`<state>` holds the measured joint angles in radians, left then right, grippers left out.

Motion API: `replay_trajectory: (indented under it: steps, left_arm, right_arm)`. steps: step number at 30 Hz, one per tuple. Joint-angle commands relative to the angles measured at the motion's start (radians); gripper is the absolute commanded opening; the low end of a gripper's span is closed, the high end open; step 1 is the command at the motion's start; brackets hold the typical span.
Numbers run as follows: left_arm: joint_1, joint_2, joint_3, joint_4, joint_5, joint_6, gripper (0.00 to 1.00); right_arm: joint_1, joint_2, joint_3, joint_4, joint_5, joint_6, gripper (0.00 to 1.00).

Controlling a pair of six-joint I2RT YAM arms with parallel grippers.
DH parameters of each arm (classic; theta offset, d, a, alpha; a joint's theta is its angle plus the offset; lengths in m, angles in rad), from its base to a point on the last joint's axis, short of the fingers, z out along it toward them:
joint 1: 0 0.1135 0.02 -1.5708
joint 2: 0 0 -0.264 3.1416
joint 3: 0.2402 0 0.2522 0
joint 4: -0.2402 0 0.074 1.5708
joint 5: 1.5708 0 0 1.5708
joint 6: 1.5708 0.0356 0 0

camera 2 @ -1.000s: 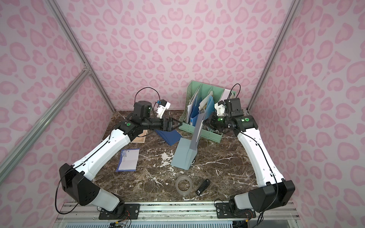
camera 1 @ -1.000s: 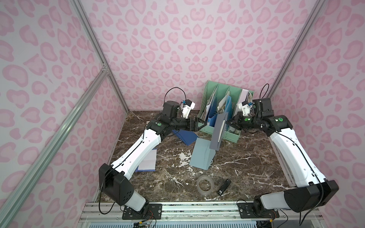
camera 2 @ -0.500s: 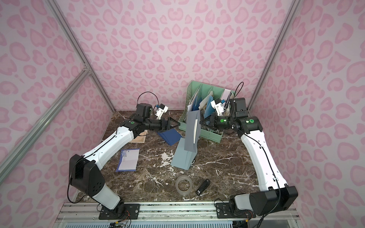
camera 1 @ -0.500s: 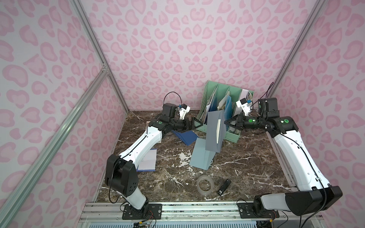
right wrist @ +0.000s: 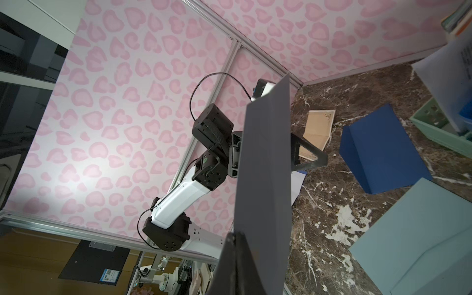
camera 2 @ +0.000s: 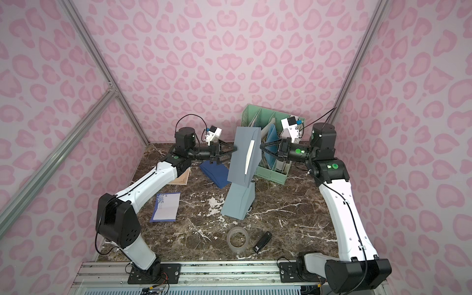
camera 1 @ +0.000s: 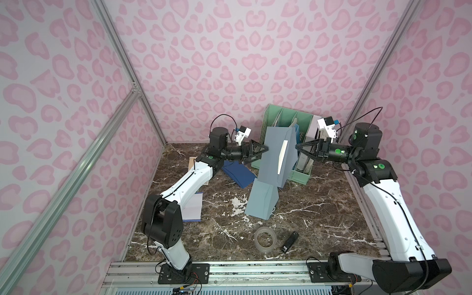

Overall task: Take the letter paper out of the envelope
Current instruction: Pick up the envelope from the center of the board.

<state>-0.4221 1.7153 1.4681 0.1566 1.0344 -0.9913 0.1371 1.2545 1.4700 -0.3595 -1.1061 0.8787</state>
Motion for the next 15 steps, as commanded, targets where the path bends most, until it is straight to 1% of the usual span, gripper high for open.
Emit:
replay_trajectory:
  steps: [1,3,6,12,14,15]
  left_arm:
    - [-0.003,0.011,-0.003,0.272,0.044,-0.162,0.99]
    - [-0.007,0.013,-0.004,0.331,0.048,-0.204,0.98]
    - [-0.018,0.022,0.001,0.375,0.069,-0.234,0.94]
    - [-0.034,0.044,-0.008,0.381,0.080,-0.237,0.92]
    - [-0.035,0.056,0.003,0.423,0.079,-0.269,0.87]
    - [-0.035,0.062,0.007,0.454,0.078,-0.292,0.82]
  right_arm:
    - [-0.005,-0.007,-0.006,0.132,-0.034,0.099,0.00]
    - [-0.008,-0.007,-0.007,0.131,-0.040,0.098,0.00]
    - [-0.013,-0.010,-0.012,0.141,-0.045,0.107,0.00]
    - [-0.016,-0.018,-0.051,0.269,-0.063,0.209,0.00]
    - [-0.016,-0.018,-0.055,0.278,-0.070,0.217,0.00]
    - [-0.017,-0.018,-0.055,0.274,-0.072,0.212,0.00]
